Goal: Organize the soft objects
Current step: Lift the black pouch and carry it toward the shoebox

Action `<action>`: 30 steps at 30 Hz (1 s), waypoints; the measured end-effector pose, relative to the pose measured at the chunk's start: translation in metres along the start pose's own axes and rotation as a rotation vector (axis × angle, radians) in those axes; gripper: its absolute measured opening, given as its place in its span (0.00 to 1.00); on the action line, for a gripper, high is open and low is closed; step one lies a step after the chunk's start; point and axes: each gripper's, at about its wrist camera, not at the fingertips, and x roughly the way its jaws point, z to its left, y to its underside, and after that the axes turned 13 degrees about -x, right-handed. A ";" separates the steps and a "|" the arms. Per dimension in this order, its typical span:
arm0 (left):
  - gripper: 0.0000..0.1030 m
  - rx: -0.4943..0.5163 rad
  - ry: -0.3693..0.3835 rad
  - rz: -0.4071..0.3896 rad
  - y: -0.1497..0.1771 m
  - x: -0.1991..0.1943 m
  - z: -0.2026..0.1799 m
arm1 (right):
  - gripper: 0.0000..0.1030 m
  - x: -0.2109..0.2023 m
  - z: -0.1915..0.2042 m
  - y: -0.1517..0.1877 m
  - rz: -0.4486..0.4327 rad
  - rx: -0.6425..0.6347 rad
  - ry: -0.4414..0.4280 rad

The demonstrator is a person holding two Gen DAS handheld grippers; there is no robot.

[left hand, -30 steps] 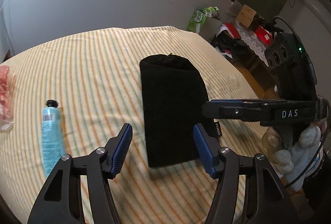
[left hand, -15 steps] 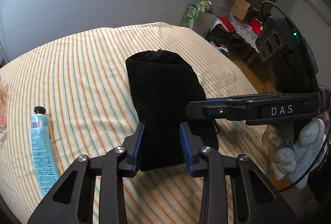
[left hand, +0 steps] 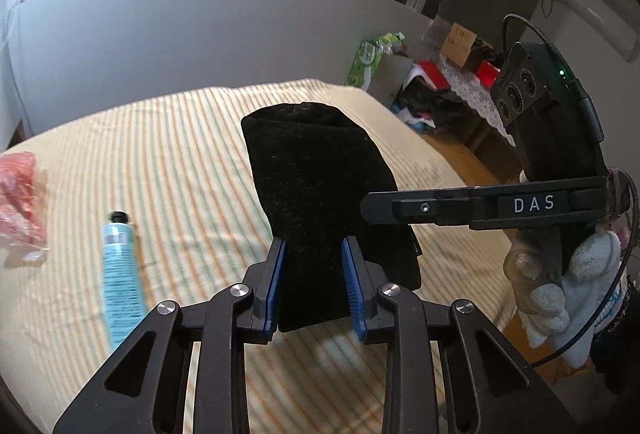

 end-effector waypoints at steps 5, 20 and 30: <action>0.25 -0.020 -0.004 -0.060 -0.004 -0.035 0.014 | 0.23 -0.005 0.032 -0.013 -0.017 -0.051 -0.012; 0.25 -0.118 -0.122 -0.263 0.002 -0.160 0.092 | 0.23 0.024 0.166 -0.066 -0.018 -0.264 -0.121; 0.25 -0.214 -0.240 -0.360 0.022 -0.236 0.165 | 0.23 0.077 0.268 -0.087 0.020 -0.399 -0.222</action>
